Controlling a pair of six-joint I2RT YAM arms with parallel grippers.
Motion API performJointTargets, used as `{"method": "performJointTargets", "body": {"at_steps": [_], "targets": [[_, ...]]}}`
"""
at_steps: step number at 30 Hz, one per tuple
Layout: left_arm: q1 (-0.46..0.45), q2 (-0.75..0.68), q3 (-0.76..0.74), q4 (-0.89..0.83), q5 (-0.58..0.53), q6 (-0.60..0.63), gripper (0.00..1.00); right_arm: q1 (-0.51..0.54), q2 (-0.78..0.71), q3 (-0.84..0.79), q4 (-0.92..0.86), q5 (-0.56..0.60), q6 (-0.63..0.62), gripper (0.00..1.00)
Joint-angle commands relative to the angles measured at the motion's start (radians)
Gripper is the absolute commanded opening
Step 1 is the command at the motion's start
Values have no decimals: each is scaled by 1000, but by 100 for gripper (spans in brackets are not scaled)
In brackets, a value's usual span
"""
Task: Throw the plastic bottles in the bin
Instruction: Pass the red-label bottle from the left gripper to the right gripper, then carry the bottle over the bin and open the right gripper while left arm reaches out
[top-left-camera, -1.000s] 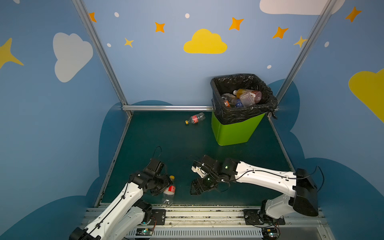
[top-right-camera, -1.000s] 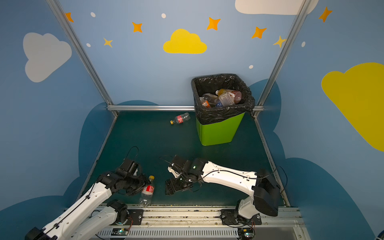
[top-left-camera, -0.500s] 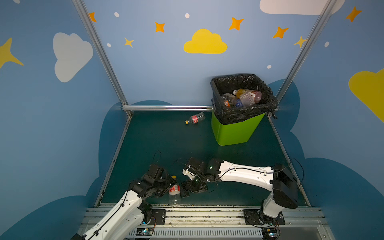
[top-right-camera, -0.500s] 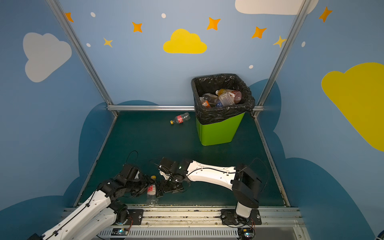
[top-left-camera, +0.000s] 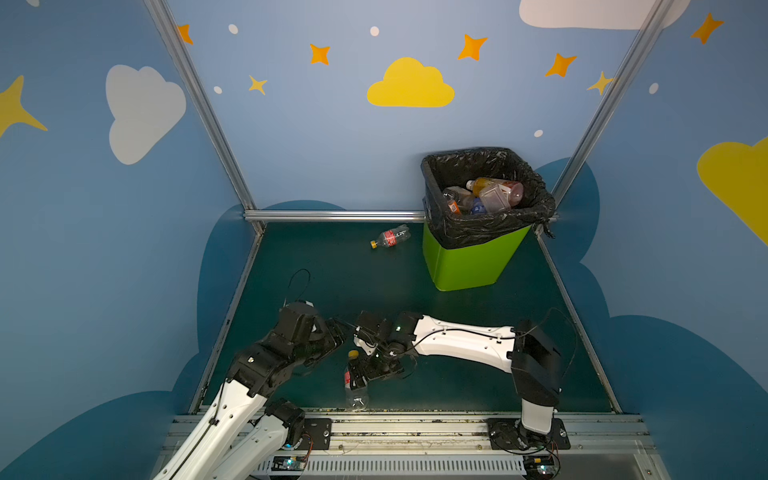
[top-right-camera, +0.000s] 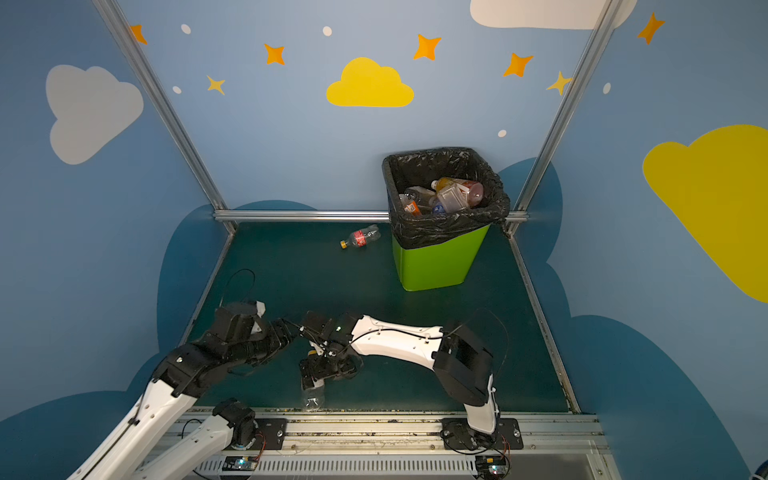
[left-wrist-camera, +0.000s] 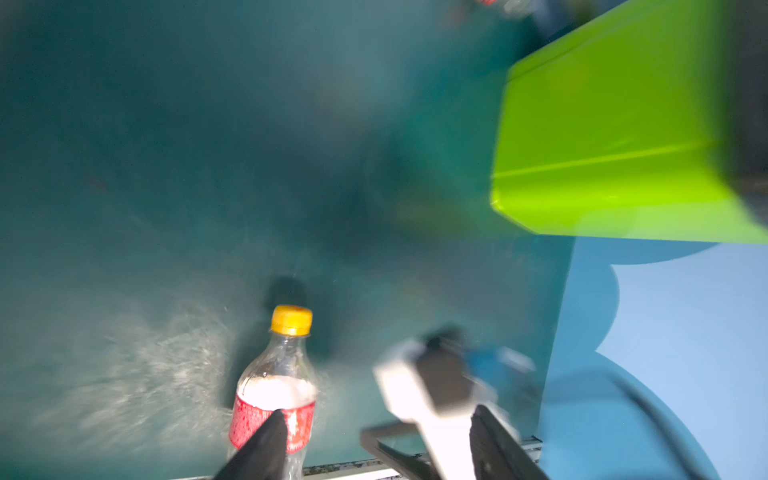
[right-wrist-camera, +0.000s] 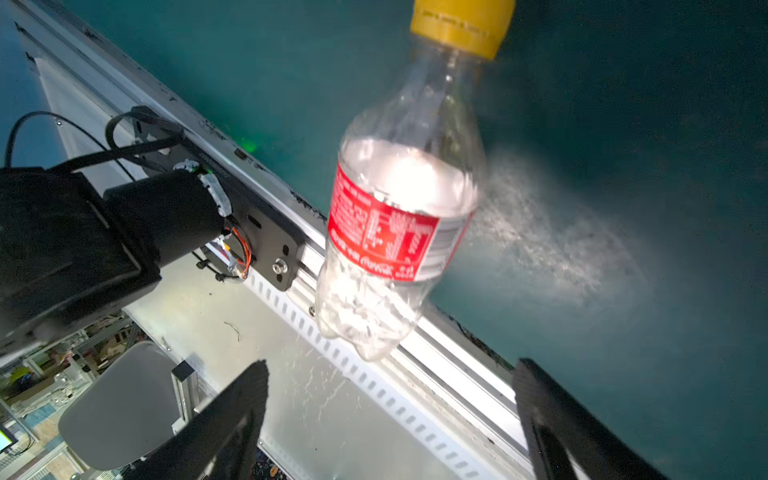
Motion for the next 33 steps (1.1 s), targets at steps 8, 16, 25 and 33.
{"method": "performJointTargets", "body": {"at_steps": [8,16,25,33], "targets": [[8,-18,342,-308,-188,155,78,18,253,317,-278,62,-118,93],[7,-64,367,-338,-237,150,79,39,384,430,-381,57,-170,90],[7,-75,341,-332,-241,131,79,37,354,419,-392,104,-195,73],[7,-68,323,-294,-244,129,80,34,240,384,-384,188,-225,60]]}}
